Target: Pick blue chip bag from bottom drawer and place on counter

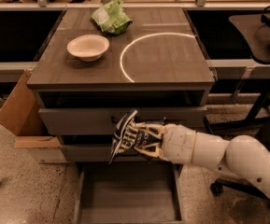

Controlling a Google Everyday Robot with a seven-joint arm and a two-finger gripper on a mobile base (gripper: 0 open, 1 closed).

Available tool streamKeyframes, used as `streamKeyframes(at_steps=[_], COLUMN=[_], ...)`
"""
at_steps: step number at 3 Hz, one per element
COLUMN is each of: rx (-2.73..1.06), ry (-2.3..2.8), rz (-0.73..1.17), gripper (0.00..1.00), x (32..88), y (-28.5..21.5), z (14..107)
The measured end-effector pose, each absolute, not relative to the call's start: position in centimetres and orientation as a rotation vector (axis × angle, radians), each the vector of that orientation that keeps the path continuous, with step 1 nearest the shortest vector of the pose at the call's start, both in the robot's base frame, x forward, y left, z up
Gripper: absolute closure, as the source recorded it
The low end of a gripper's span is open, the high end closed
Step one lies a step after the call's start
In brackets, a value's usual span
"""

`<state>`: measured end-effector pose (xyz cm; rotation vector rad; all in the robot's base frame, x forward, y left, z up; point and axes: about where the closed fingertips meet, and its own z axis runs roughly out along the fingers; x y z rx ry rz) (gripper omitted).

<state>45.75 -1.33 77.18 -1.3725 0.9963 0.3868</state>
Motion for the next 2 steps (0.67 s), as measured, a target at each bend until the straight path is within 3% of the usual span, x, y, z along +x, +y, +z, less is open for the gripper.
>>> streamKeyframes(at_steps=[1,2], rx=[-1.259,-1.259], ry=[0.987,0.986], rz=[0.274,0.273], gripper=[1.00,1.00], x=[47.60,47.61], y=[-5.64,-5.64], z=[83.59,83.60])
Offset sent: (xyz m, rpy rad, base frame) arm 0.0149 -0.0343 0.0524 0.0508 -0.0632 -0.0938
